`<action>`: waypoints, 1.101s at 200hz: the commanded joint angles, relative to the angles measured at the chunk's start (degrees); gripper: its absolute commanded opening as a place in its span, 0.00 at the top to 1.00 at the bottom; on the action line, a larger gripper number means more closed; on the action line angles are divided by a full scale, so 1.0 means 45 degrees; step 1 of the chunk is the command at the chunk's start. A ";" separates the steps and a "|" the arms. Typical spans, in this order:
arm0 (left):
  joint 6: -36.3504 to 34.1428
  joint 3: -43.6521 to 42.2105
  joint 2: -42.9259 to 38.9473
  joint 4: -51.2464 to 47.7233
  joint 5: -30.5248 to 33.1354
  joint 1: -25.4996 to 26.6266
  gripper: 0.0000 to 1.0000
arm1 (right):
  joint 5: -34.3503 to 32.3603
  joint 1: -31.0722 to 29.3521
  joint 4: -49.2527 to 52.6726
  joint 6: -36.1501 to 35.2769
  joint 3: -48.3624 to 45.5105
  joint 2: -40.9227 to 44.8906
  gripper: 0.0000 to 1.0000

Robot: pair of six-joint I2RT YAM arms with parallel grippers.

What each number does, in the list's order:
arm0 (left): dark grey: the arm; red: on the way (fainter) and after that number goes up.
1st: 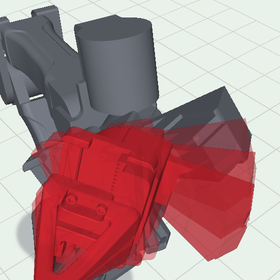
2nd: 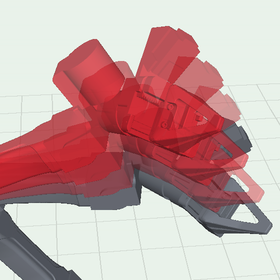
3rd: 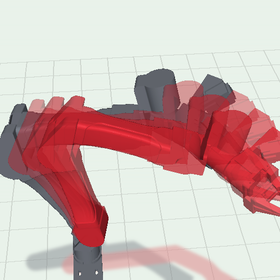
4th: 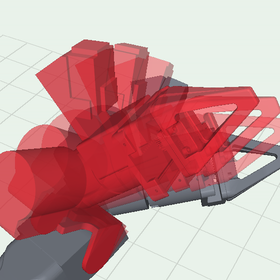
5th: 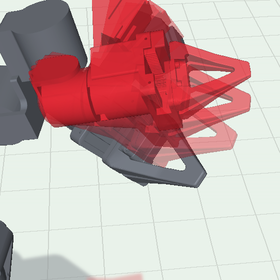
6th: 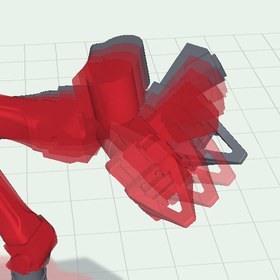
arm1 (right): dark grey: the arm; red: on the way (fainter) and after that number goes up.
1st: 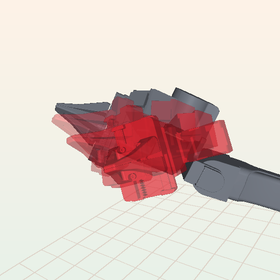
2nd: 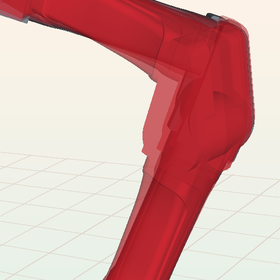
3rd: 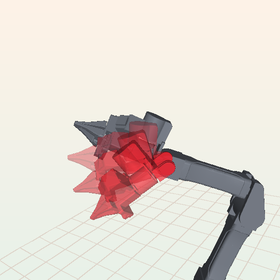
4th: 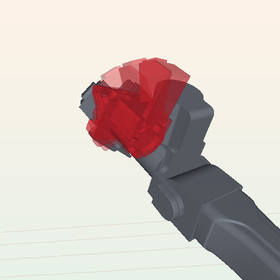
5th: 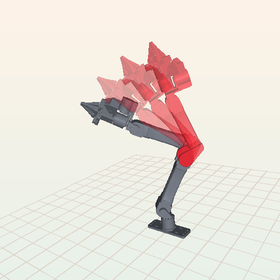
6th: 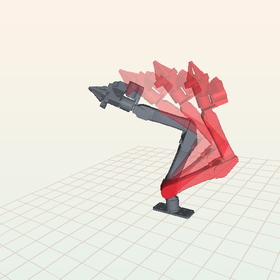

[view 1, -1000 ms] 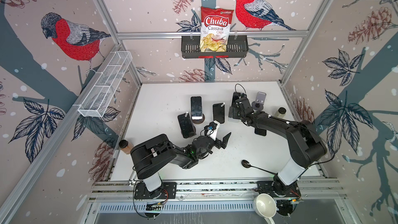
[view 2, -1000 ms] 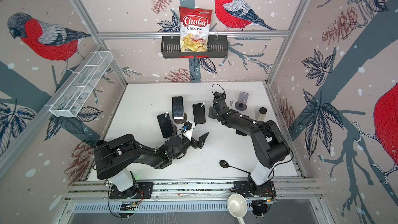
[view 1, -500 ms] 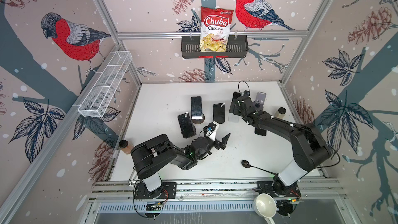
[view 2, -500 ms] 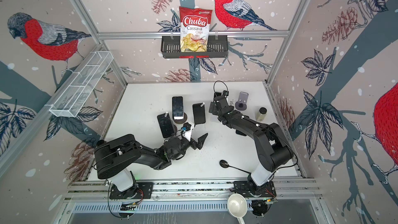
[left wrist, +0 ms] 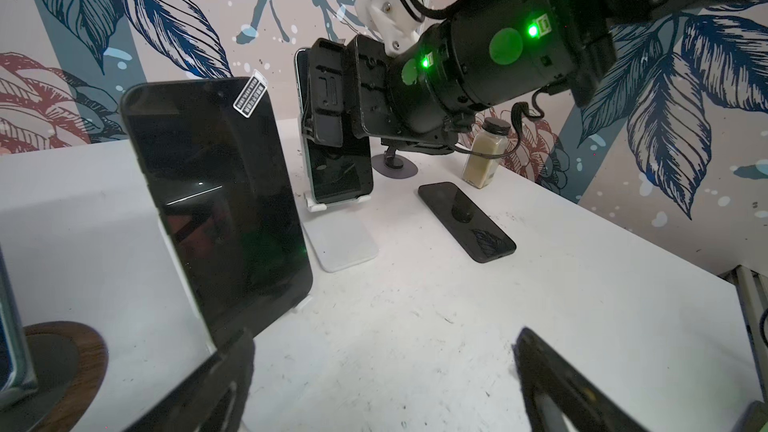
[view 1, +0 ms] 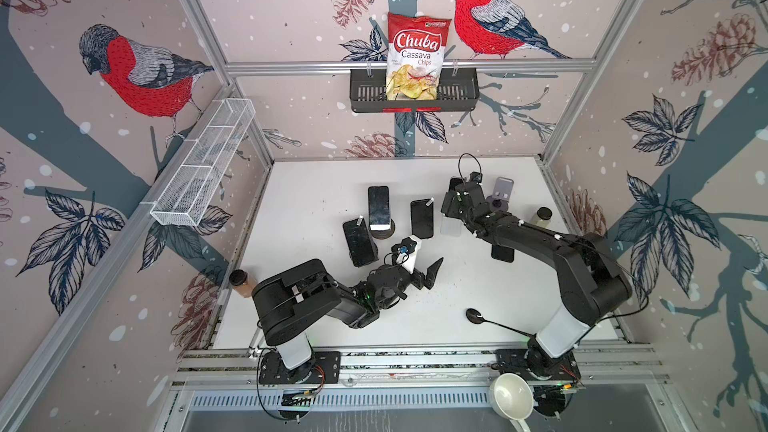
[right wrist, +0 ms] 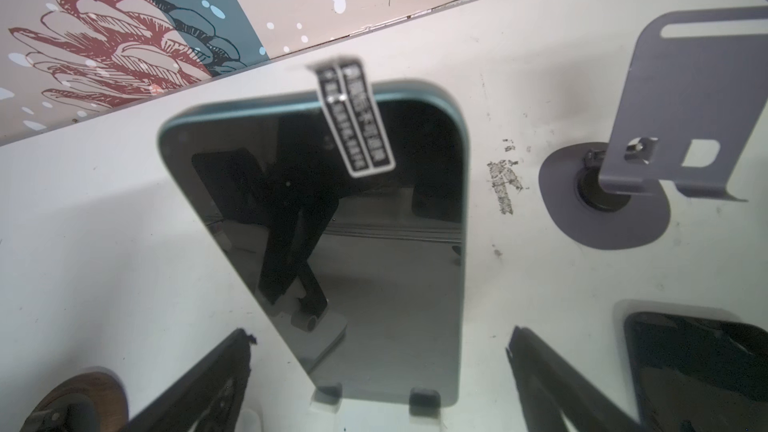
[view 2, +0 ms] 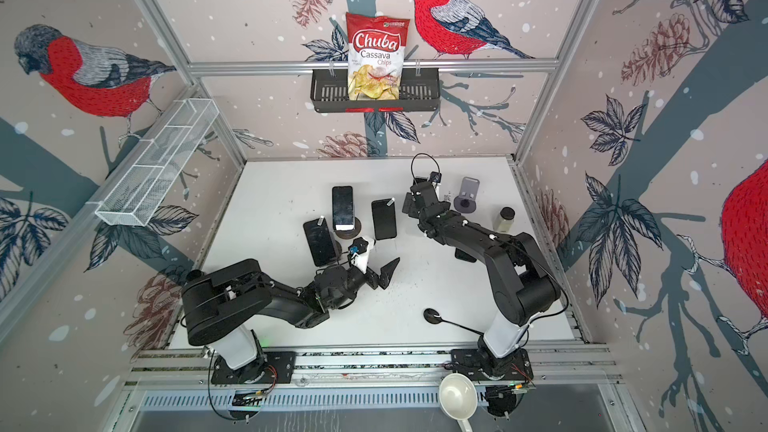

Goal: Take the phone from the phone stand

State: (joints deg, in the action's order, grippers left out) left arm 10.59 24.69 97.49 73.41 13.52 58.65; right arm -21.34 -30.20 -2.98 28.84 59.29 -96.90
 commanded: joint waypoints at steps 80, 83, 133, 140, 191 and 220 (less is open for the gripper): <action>-0.0158 -0.0061 -0.0073 0.0602 -0.0049 -0.0026 0.04 | -0.0451 -0.0087 -0.0484 0.0134 0.0126 -0.0340 0.13; -0.0162 -0.0057 -0.0072 0.0597 -0.0054 -0.0026 0.04 | -0.0447 -0.0087 -0.0503 0.0134 0.0111 -0.0341 0.14; -0.0202 -0.0125 -0.0127 0.0582 -0.0017 -0.0046 0.04 | -0.0627 -0.0125 -0.0646 0.0114 0.0067 -0.0379 0.21; -0.0203 -0.0124 -0.0137 0.0596 -0.0006 -0.0046 0.04 | -0.0642 -0.0126 -0.0688 0.0098 0.0048 -0.0380 0.21; -0.0224 -0.0037 -0.0140 0.0394 0.0051 -0.0062 0.04 | -0.0694 -0.0184 -0.0899 0.0000 -0.0087 -0.0327 0.30; -0.0224 0.0020 -0.0141 0.0284 0.0177 -0.0065 0.04 | -0.0767 -0.0204 -0.1055 -0.0075 -0.0225 -0.0205 0.35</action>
State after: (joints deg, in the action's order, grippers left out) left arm 10.13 24.36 97.12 72.99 13.74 58.50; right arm -23.16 -30.94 -5.80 28.77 58.63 -98.39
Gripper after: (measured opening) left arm 0.963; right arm 0.666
